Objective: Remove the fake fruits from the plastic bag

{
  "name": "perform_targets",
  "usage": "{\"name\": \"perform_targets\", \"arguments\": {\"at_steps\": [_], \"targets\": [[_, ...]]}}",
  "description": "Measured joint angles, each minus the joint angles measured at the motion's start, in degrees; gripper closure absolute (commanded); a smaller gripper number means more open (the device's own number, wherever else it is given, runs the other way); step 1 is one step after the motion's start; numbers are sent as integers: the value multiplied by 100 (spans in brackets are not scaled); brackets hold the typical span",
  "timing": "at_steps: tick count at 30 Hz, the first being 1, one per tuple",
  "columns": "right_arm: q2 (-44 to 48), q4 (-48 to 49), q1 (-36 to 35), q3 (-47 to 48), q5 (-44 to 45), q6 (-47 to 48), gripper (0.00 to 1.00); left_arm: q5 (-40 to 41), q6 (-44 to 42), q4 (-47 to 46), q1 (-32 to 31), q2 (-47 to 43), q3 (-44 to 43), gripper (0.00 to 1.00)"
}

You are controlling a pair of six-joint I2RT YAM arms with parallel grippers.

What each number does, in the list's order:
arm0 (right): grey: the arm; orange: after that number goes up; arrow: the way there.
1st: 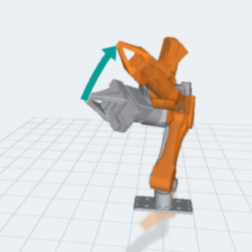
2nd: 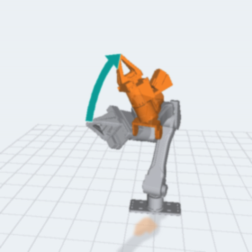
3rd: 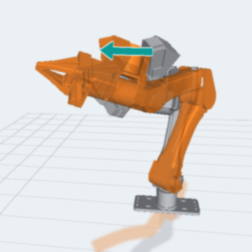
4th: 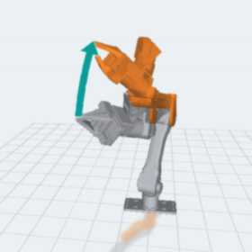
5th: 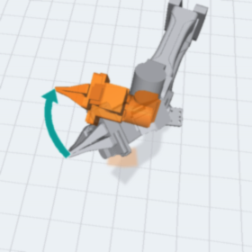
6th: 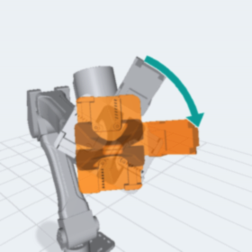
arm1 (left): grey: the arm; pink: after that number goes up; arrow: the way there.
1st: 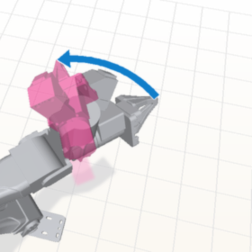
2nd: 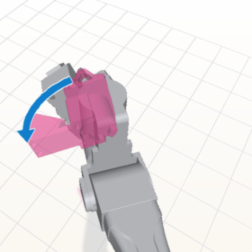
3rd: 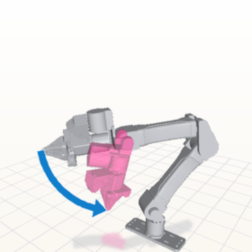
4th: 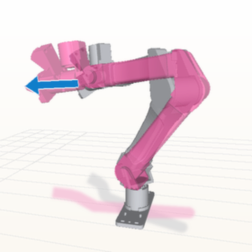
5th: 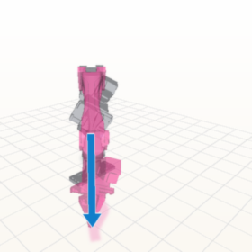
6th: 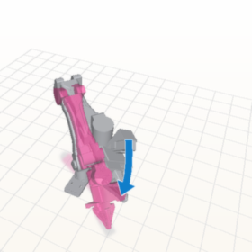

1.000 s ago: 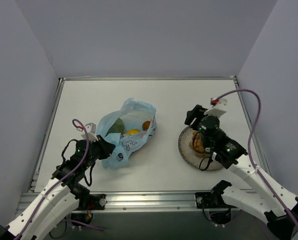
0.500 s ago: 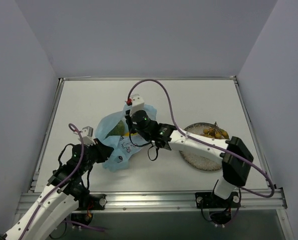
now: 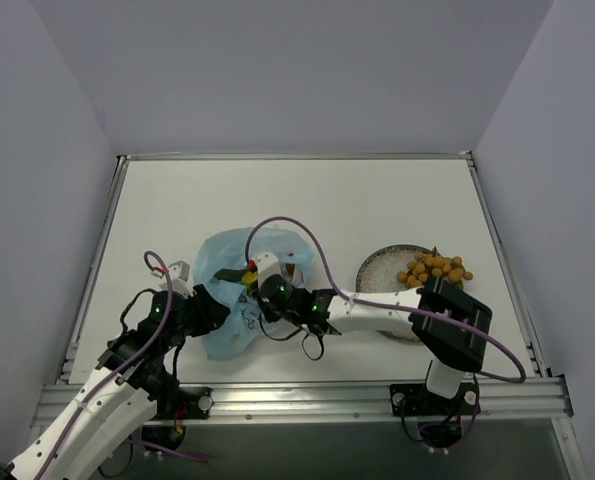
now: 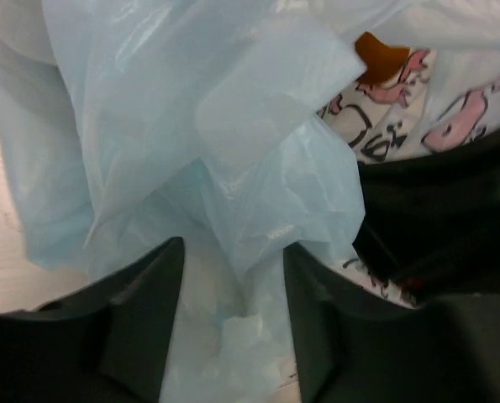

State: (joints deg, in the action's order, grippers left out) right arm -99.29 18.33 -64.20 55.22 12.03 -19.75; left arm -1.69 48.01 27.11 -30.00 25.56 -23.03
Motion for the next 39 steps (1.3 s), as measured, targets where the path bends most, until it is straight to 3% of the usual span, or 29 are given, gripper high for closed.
{"name": "perform_targets", "arguments": {"at_steps": [1,2,6,10,17,21,22,23,25,26,27,31,39], "targets": [[149,72,-140,-168,-55,-28,87,-33,7,-20,0,50,4,39],[289,105,-243,-299,-74,-63,85,-55,13,-61,0,96,17,25],[551,319,-249,-522,-4,-223,80,-264,-59,-256,-4,173,48,3],[551,557,-184,-723,101,-378,80,-319,-162,-549,-120,507,44,2],[551,590,-179,-785,280,-529,63,-170,-348,-1187,-262,1904,44,5],[551,584,-146,-785,367,-566,60,42,-391,-1676,-332,2411,42,1],[551,562,-136,-782,380,-564,60,72,-398,-1821,-348,2520,42,12],[549,520,-116,-780,415,-568,60,111,-391,-1950,-369,2621,42,39],[549,411,-42,-780,476,-579,60,221,-358,-2127,-380,2743,42,75],[549,369,24,-780,487,-595,60,273,-334,-2190,-385,2752,42,91],[555,339,125,-780,483,-608,59,343,-310,-2236,-404,2715,42,97],[693,310,603,-765,332,-745,45,474,-251,-2358,-446,2339,221,98],[627,638,824,-162,247,-1563,44,629,286,-2664,-1023,1613,1255,98]]}}
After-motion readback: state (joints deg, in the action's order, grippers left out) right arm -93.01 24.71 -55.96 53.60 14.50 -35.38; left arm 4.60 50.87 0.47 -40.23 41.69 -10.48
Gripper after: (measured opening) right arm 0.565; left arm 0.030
